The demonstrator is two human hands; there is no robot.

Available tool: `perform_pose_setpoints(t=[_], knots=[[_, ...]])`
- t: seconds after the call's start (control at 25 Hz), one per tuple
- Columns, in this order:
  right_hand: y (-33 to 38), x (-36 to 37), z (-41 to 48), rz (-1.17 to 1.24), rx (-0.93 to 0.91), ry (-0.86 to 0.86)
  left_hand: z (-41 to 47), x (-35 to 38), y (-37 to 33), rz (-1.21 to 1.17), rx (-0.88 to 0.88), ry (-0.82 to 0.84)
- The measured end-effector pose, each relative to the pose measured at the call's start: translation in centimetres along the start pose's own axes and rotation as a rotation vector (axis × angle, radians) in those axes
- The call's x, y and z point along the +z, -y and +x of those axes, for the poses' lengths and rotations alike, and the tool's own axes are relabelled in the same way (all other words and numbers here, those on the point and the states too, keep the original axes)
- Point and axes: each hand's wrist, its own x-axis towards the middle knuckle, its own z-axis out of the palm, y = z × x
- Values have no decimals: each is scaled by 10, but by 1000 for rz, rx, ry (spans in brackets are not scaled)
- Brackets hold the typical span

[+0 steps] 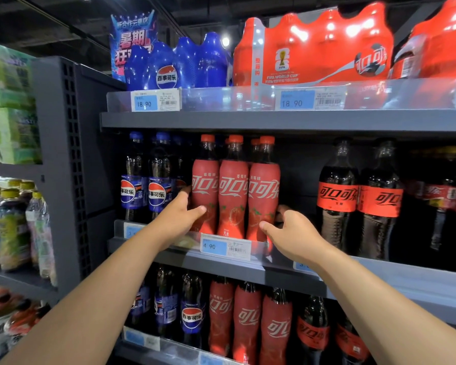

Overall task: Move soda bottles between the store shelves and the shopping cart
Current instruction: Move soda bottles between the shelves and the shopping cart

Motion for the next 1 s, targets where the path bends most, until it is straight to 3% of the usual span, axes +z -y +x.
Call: perform_pose_setpoints(t=[0.2, 0.64, 0.88, 1.0], knots=[[0, -6, 0, 73, 54, -33, 1, 4, 1, 121, 61, -110], [-1, -4, -2, 88, 6, 27, 0, 5, 8, 143, 67, -136], [-4, -1, 0, 37, 5, -26, -6, 6, 2, 101, 61, -133], [-8, -1, 3, 21, 46, -39, -19, 25, -3, 120, 142, -259]])
